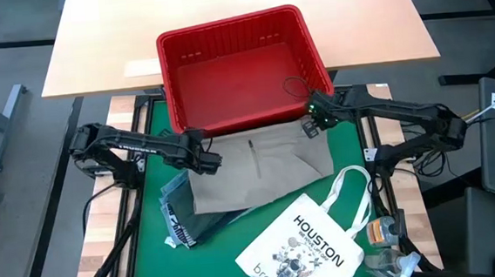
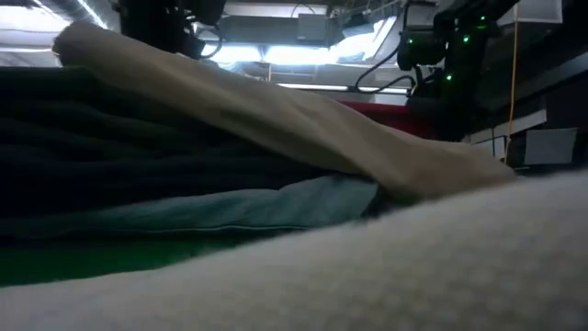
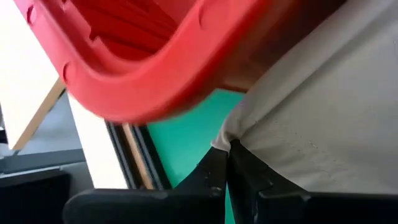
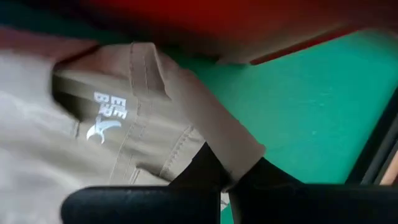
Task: Fold Laundry from Bin
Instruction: Fold the light brown shorts
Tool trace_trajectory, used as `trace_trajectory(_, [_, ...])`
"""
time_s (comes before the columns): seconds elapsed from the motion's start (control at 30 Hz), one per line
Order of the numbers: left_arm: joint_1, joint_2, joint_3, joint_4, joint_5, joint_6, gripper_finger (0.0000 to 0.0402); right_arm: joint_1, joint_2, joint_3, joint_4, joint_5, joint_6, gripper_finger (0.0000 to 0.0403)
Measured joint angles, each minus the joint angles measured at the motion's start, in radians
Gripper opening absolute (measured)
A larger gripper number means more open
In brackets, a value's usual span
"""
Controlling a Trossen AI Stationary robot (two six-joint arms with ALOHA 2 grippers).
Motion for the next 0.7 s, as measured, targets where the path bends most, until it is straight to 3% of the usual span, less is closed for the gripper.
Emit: trace_trajectory(0.7, [0.022, 0.0, -0.118, 0.1, -0.012, 0.002, 0.0004, -0.01, 0.03, -0.004, 0.096, 0.074, -0.029, 0.0005])
